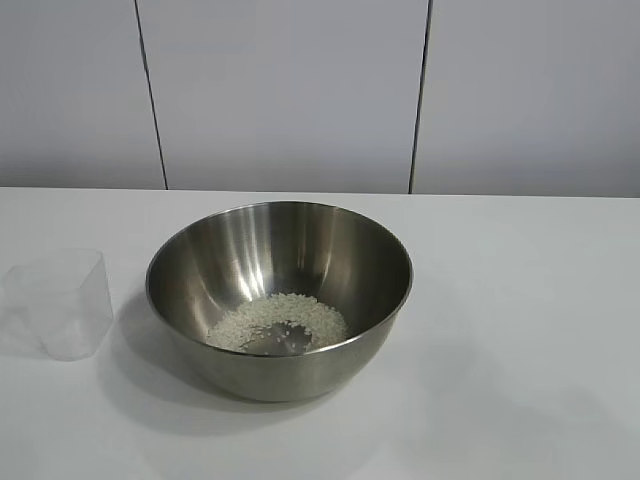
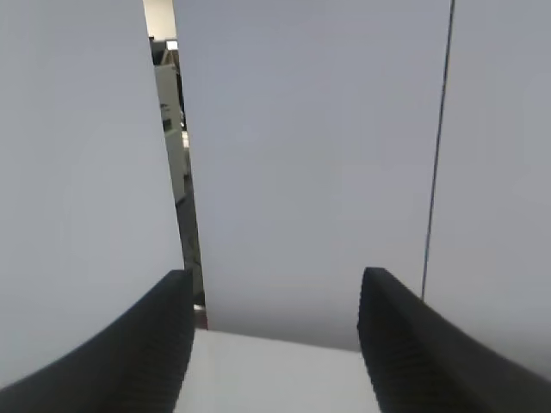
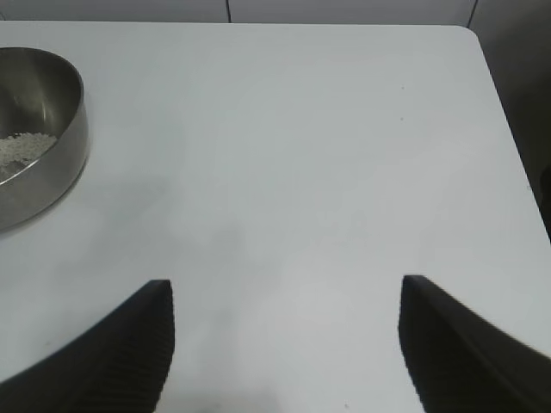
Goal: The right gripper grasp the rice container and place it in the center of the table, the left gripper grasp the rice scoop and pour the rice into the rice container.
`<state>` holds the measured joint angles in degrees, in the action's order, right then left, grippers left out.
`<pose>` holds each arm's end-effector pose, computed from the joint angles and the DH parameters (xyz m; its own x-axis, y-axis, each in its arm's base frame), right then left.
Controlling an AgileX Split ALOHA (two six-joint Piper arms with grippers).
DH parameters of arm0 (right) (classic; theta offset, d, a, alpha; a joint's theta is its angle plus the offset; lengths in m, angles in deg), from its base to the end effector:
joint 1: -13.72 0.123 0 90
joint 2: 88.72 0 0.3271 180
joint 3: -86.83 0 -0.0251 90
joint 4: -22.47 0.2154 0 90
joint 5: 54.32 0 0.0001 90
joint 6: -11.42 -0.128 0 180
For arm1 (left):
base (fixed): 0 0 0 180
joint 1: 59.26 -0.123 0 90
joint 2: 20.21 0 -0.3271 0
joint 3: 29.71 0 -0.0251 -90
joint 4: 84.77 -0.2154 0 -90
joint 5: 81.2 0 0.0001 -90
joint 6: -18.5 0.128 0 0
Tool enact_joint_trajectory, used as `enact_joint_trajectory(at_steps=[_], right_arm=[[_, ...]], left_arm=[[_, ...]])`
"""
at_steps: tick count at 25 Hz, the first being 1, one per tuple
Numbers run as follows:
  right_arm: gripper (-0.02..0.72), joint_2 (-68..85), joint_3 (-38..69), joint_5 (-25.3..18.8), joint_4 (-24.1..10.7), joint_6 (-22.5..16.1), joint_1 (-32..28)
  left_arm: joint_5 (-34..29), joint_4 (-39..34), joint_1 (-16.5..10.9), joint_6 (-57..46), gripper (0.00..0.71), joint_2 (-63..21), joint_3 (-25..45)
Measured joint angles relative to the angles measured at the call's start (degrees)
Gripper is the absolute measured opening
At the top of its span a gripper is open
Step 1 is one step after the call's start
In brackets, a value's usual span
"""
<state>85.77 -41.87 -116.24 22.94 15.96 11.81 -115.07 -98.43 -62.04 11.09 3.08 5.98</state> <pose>-0.0468 0.0025 0.2317 -0.4811 -0.0593 -0.8747 -0.0093 0.9980 -0.0626 -0.0028 0.0167 0.3801 -0.0489 0.0668 -0.9966 -0.1765 0.9815 0.0745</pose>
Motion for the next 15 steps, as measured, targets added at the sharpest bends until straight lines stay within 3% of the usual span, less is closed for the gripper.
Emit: enact_joint_trajectory(at_steps=[3, 8, 10, 15], right_arm=[[0.503, 0.0, 0.0, 0.0, 0.0, 0.0, 0.0], [0.503, 0.0, 0.0, 0.0, 0.0, 0.0, 0.0], [0.503, 0.0, 0.0, 0.0, 0.0, 0.0, 0.0], [0.503, 0.0, 0.0, 0.0, 0.0, 0.0, 0.0]], left_arm=[[-15.87, 3.04, 1.06, 5.24, 0.414, -6.32, 0.0], [-34.39, 8.52, 1.13, 9.53, 0.414, -12.56, 0.0], [-37.85, 10.33, 1.13, 9.79, 0.414, -14.37, 0.47], [-39.44, 12.96, 1.13, 10.13, 0.414, -17.5, 7.53]])
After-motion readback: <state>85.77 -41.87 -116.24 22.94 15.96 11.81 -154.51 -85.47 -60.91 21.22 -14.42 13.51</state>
